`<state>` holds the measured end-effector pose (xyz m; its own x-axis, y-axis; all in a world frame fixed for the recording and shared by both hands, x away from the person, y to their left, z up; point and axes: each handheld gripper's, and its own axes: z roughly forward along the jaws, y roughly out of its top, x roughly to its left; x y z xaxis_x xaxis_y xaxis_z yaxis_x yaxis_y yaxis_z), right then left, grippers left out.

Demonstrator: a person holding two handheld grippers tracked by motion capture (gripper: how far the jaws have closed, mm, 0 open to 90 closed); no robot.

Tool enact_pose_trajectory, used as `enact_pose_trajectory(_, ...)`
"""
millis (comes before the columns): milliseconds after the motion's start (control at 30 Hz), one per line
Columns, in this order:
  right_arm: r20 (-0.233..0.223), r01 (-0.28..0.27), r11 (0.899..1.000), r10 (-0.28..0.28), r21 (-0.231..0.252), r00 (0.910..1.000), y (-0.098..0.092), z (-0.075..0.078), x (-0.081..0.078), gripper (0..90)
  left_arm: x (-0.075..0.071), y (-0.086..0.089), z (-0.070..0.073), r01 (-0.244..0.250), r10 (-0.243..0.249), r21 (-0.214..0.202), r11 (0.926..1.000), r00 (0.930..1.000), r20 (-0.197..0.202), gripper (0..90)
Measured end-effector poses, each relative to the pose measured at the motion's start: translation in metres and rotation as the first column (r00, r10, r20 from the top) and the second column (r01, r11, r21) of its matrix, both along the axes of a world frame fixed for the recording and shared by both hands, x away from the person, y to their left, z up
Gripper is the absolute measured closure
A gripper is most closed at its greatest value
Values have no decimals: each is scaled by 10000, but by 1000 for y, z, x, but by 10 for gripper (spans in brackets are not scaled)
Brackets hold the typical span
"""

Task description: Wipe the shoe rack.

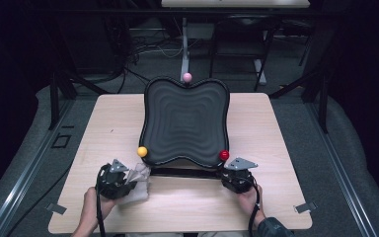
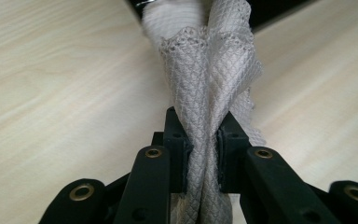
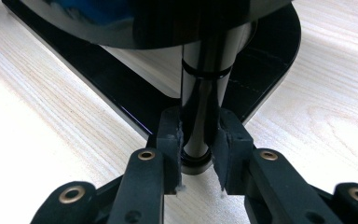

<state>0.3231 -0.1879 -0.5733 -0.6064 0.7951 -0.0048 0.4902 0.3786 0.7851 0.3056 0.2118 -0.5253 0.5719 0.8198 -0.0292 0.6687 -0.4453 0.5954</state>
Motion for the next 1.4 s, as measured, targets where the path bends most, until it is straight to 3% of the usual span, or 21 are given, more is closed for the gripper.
enact_pose_trajectory(133,-9,-22,10000,22,30,10000,0,-1,0,739,12,-1,0,-306,309,-274,9992,9995,88,775)
enact_pose_trajectory(333,76,-5,10000,4,40,10000,1,-2,0,740,24,-12,6,-182,197,-423,9989,9991,365,753)
enact_pose_trajectory(667,95,11,10000,-11,17,10000,2,-2,0,741,40,-18,-5,-30,32,-545,9985,10000,49,753)
enact_pose_trajectory(833,26,-45,10000,45,-57,10000,1,-2,0,741,42,-23,-14,23,-27,-351,9994,9999,-121,755)
enact_pose_trajectory(933,17,-49,10000,49,-73,10000,1,-2,0,741,43,-25,-23,82,-88,-139,9999,9989,-452,758)
enact_pose_trajectory(1100,62,-59,10000,60,-26,10000,2,-2,1,741,42,-29,-32,173,-168,82,9998,9983,-561,758)
enact_pose_trajectory(1233,34,-96,10000,97,-17,9999,2,-2,1,741,39,-28,-28,219,-224,-106,9997,9983,-543,758)
enact_pose_trajectory(1400,33,-89,10000,89,-36,10000,2,-2,1,740,29,-27,-10,318,-314,-431,9986,9995,86,758)
